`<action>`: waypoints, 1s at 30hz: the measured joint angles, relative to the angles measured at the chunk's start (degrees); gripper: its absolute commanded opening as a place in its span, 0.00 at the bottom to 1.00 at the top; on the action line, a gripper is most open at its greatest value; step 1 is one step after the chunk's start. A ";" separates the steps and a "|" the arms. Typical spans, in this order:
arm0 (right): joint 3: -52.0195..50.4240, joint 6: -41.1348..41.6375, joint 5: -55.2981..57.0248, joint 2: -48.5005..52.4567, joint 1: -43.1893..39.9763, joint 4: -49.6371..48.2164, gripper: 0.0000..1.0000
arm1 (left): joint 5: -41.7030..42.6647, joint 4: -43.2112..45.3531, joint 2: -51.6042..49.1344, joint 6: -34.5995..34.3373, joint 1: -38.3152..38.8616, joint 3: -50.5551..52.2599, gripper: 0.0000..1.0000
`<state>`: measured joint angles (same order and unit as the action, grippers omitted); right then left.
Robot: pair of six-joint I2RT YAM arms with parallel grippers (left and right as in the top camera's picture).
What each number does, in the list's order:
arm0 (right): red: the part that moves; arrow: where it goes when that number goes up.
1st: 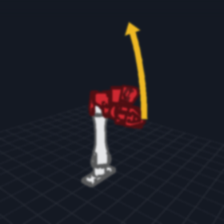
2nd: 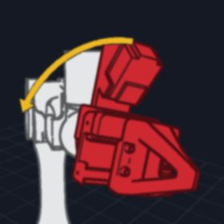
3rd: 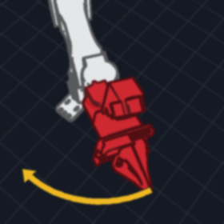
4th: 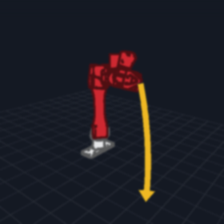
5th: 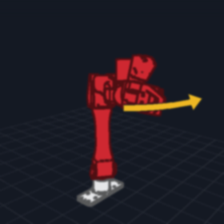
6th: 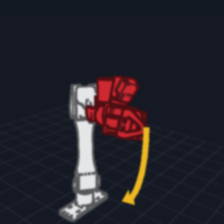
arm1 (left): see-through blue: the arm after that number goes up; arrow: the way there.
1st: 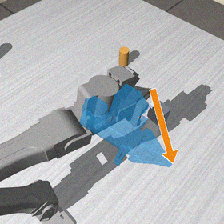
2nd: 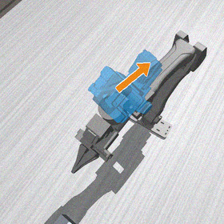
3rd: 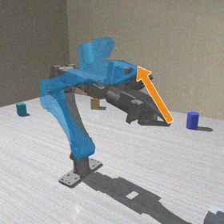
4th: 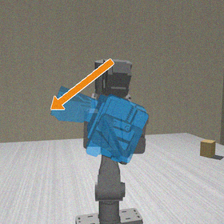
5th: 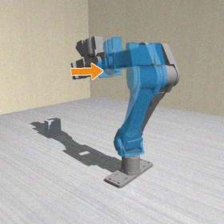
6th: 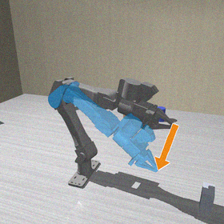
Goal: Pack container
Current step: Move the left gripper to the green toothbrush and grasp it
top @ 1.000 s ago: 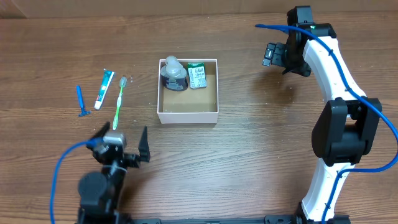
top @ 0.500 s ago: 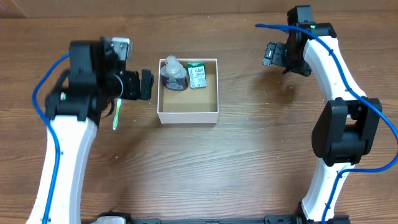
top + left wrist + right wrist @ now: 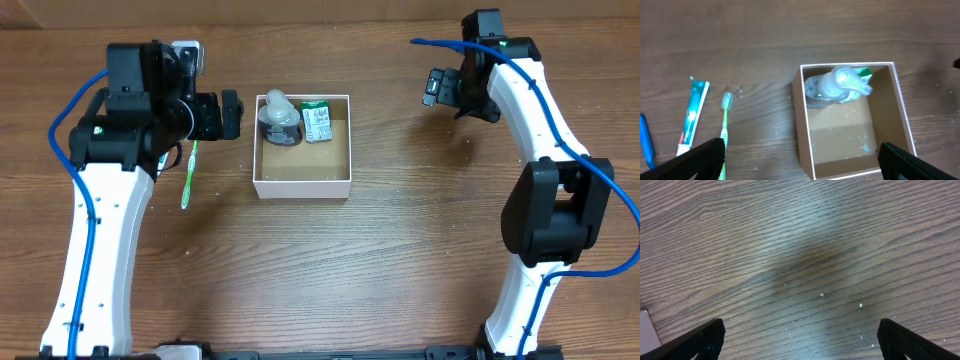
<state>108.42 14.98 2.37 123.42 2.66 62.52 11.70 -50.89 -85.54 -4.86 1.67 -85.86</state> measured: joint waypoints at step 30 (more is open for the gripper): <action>0.00 0.02 0.00 0.00 0.00 -0.02 1.00 | -9.20 0.20 -31.63 -7.30 -10.25 0.00 0.88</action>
<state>108.42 15.00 2.37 123.42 2.66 62.50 2.50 -50.70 -117.16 -12.16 -8.58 -85.86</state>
